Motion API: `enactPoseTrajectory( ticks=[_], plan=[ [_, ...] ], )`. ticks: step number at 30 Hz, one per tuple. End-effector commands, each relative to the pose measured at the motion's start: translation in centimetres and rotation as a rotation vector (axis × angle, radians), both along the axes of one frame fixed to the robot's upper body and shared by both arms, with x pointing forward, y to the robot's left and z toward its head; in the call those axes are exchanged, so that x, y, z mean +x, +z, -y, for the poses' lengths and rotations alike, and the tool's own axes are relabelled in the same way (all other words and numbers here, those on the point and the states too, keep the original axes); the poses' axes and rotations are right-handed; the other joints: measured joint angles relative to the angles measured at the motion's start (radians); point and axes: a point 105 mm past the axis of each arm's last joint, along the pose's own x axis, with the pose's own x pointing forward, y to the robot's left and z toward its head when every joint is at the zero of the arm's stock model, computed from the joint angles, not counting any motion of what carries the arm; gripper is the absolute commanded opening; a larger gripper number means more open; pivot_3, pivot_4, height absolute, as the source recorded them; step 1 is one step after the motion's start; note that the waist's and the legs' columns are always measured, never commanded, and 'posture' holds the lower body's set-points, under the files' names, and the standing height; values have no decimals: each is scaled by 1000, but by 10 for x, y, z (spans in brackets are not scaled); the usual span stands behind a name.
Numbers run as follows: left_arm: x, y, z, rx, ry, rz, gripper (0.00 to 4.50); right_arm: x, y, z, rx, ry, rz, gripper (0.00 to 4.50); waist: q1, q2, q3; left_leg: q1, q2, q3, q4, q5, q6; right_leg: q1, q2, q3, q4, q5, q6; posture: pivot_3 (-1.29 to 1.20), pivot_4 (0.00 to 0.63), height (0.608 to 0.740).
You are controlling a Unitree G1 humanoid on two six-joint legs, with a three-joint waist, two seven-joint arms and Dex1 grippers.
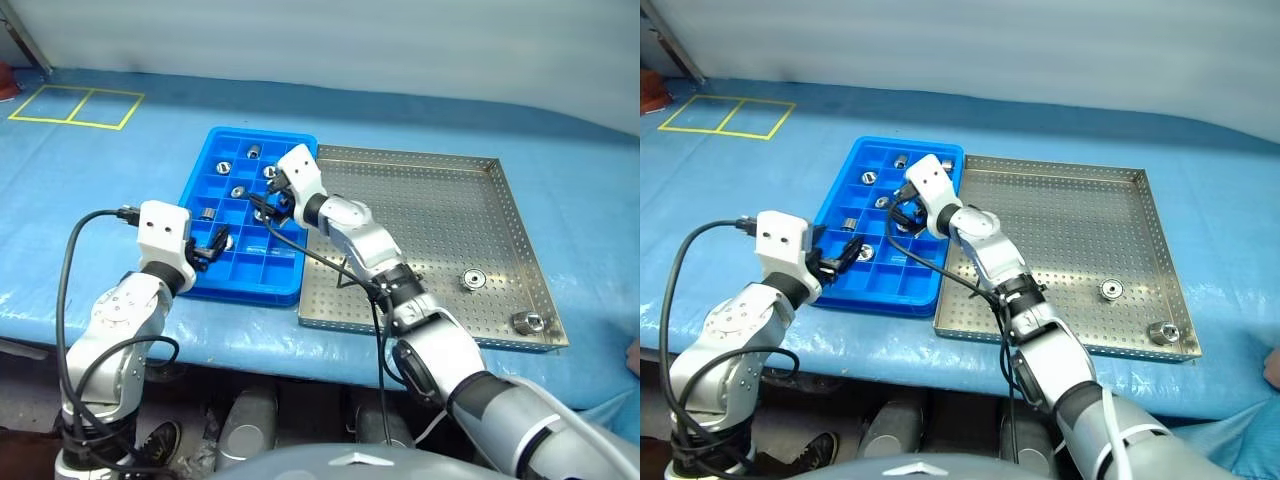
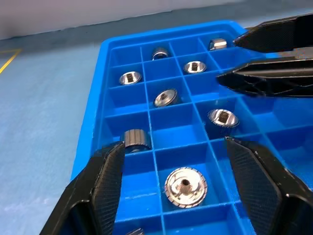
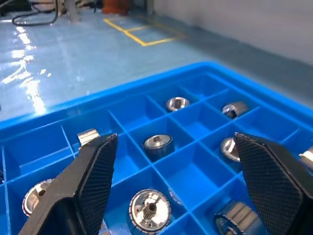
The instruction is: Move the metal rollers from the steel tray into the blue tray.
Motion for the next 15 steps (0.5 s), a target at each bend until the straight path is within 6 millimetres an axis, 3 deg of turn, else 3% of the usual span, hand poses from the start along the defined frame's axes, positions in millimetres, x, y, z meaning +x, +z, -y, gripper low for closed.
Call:
enactPoseTrajectory(
  ticks=[1, 6, 12, 15],
  plan=[
    [-4, 19, 48, -94, -256, 83, 3551, -13, 7, 70, -134, -212, 82, 4011, 10, 0, 0, 0, -1, -1, 1, 0, 0, 1, -1, -1, 0, 0, 1, 177, 150, 740],
    [-10, 8, 91, -55, -514, 51, 3551, -48, -17, 167, -264, -529, -32, 4011, -23, 0, 0, -1, -2, 2, 2, 0, 0, 0, -3, 2, -1, 0, 2, 68, 150, 740],
    [0, -3, 105, -32, -582, 18, 3551, -83, -36, 226, -360, -750, -148, 4011, -117, 1, -1, 2, 0, 4, 4, 0, 1, 0, -1, 3, 2, 0, 2, -42, 150, 740],
    [1, -7, 111, -24, -616, 6, 3551, -102, -42, 252, -402, -847, -202, 4011, -130, 1, -1, 2, 0, 4, 4, 0, 1, 0, -1, 4, 2, 0, 2, -74, 150, 740]
  ],
)
